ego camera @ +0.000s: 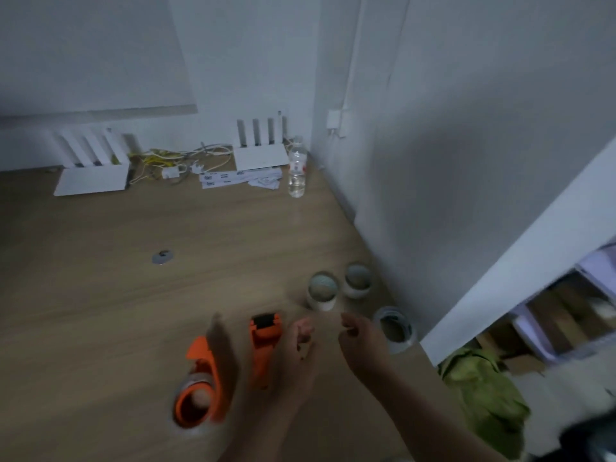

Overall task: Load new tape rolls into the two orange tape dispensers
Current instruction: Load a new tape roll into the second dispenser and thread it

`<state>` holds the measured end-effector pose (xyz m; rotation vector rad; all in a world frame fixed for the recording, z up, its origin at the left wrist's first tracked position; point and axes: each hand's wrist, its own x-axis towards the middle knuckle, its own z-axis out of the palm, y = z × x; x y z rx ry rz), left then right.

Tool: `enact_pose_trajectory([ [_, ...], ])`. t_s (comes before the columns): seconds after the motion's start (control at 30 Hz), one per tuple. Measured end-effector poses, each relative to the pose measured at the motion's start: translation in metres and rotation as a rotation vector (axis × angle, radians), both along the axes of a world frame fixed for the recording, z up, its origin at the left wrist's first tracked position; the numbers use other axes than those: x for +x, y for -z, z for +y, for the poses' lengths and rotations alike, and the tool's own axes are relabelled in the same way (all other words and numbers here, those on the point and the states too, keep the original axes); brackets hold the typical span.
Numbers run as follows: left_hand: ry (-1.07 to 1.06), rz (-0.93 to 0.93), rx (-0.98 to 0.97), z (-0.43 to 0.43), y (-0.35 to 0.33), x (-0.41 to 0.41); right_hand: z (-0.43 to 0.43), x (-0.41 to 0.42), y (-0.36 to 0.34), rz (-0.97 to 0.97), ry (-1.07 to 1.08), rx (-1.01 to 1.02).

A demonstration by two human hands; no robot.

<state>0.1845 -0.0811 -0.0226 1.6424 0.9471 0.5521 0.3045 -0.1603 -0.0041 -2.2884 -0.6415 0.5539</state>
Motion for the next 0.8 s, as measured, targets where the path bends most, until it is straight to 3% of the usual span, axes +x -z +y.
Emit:
enact_pose_trajectory([
  [0.37, 0.062, -0.051, -0.198, -0.046, 0.014, 0.092, -0.062, 0.091, 0.002, -0.052, -0.024, -0.145],
  [0.8, -0.024, 0.189, -0.039, -0.055, 0.02, 0.07, -0.053, 0.123, 0.073, -0.099, -0.29, -0.417],
])
